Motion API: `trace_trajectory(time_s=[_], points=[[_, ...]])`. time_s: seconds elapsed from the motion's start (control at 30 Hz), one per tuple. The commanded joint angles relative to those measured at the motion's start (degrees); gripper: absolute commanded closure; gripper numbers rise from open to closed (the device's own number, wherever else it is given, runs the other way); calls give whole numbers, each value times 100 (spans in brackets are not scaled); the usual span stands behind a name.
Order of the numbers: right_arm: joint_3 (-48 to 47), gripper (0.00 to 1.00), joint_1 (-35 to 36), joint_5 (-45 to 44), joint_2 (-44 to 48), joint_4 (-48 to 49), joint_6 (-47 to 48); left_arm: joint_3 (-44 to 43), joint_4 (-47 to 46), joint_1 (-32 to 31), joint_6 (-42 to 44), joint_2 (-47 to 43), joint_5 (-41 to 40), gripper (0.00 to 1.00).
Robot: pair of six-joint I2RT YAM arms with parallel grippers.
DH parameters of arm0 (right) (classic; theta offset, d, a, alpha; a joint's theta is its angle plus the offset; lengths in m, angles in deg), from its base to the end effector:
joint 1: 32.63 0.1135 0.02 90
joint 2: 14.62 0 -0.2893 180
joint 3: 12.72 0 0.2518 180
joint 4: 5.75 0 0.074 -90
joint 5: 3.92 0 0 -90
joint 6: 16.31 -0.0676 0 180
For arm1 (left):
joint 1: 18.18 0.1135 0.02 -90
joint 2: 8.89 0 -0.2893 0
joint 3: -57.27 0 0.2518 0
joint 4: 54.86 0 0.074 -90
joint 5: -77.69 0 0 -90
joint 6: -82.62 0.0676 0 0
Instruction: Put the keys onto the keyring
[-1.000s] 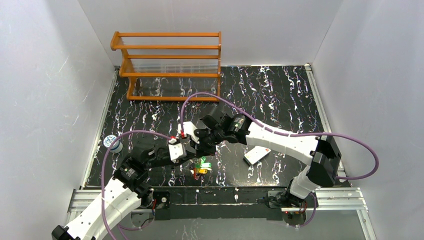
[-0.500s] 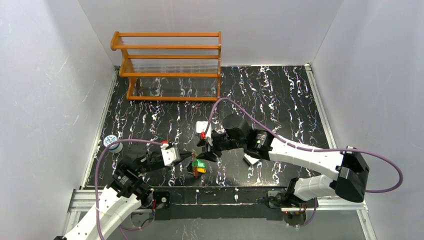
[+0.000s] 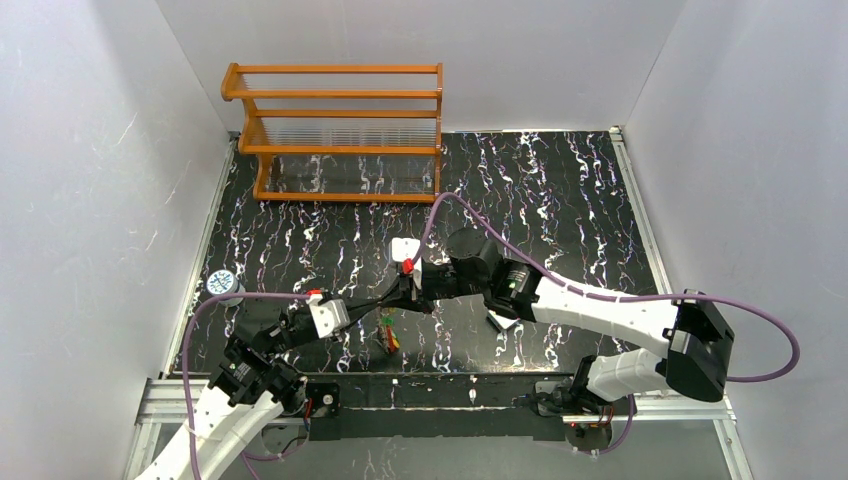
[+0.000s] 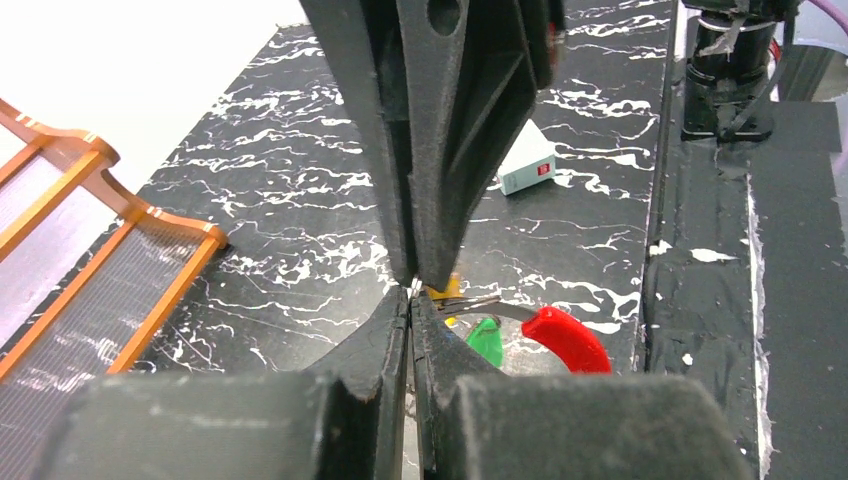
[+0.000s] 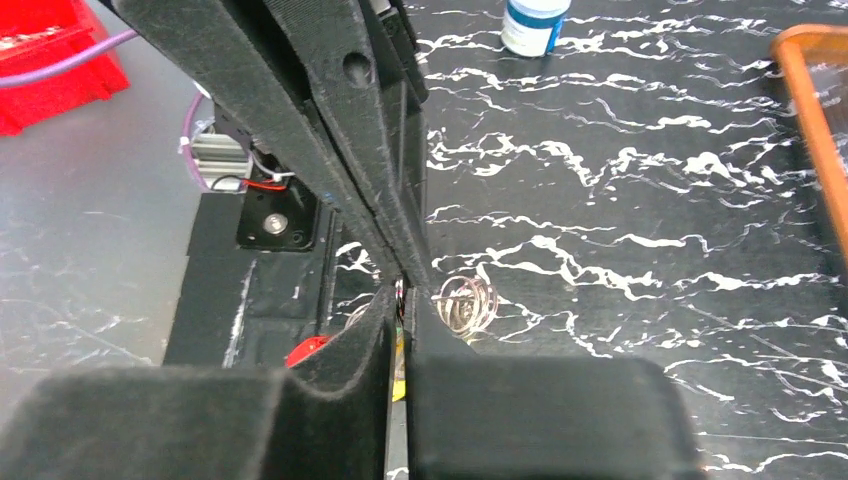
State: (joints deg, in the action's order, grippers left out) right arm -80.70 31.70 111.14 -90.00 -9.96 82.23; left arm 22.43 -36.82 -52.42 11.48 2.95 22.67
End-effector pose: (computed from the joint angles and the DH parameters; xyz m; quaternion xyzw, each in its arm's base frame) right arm 0.1168 0.3091 0.3338 -0.5596 0.5272 0.4372 0.4666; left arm 0.0588 -0.0869 0.2824 0.4863 0.4776 -0.2954 0.6695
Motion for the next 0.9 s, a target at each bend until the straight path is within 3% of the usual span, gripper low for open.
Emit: trace_trajectory(time_s=[0.0, 0.23, 0.37, 0.43, 0.87], points=[[16, 98, -1, 41, 55, 377, 42, -29, -312, -13, -31, 4, 89, 100], [-13, 99, -1, 58, 154, 43, 326, -51, -273, -13, -22, 69, 26, 100], [-354, 99, 0, -80, 72, -685, 568, -95, -185, -13, 13, 202, 24, 79], [-603, 99, -2, -165, -30, -1181, 672, -121, -148, -13, 41, 296, 62, 73], [-2019, 99, -1, 6, -922, -3235, 810, -229, 17, -13, 177, 865, 305, 70]])
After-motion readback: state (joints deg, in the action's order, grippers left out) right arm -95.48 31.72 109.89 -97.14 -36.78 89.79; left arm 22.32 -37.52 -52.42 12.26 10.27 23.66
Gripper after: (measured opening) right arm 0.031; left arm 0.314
